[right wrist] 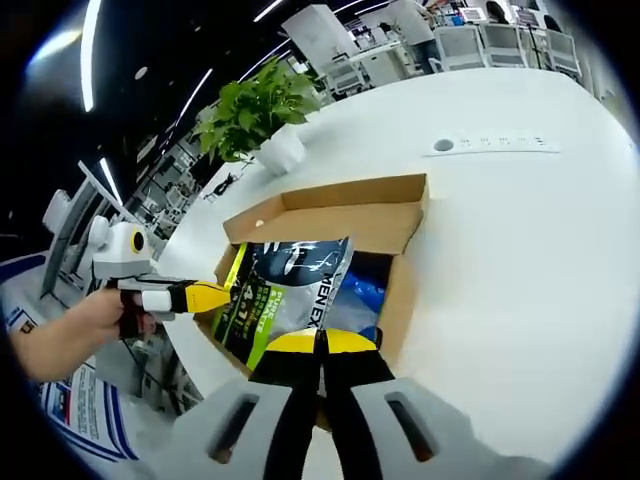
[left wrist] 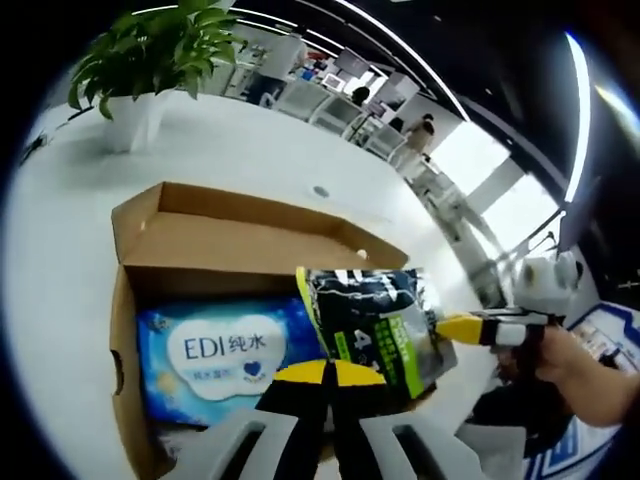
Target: Operate the shoe box by opening the lid, removing the specified soft item, and placing it in the target area until the item is outside and the box remains undamaged.
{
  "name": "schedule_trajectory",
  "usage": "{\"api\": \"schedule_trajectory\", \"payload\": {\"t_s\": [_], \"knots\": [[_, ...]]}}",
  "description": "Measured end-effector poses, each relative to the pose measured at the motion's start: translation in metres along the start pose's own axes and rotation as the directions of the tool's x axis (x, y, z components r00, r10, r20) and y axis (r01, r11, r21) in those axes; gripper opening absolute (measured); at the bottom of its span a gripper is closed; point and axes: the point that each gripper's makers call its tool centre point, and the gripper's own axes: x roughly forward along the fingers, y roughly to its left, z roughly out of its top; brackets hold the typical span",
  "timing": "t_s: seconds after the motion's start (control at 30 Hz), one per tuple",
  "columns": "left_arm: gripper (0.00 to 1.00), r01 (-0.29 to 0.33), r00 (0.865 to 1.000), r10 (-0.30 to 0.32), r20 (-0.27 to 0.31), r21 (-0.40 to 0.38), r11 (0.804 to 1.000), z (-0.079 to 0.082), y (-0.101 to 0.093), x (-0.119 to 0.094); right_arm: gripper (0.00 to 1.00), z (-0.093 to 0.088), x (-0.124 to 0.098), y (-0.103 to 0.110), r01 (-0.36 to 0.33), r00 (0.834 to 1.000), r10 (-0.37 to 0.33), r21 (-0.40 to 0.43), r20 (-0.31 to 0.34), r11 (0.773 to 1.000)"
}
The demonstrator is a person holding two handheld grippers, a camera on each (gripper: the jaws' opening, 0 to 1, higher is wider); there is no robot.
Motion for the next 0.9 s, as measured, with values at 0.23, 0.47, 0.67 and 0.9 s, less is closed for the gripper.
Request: {"api": "schedule_trajectory", "payload": {"t_s": [0.23, 0.47, 0.67, 0.9], "knots": [[0.0, 0.007, 1.0, -0.007, -0.006, 0.016, 1.0, -0.001, -0.027, 0.009, 0.0, 0.0, -0.02, -0.014, 0.005, 1.0, -0.005, 0.002, 0.01, 1.0], [0.0, 0.015, 1.0, -0.015, -0.01, 0.033, 0.999, -0.003, -0.055, 0.022, 0.0, -0.003, -0.044, -0.033, 0.014, 1.0, -0.014, 0.01, 0.02, 1.0], [0.0, 0.022, 1.0, -0.022, -0.017, 0.04, 0.999, -0.006, -0.077, 0.038, 0.0, -0.004, -0.064, -0.053, 0.023, 0.999, -0.024, 0.013, 0.027, 1.0], [0.0, 0.028, 0.999, -0.026, -0.034, 0.057, 0.998, -0.008, -0.101, 0.056, 0.0, -0.007, -0.084, -0.075, 0.03, 0.999, -0.031, 0.024, 0.035, 0.999]]}}
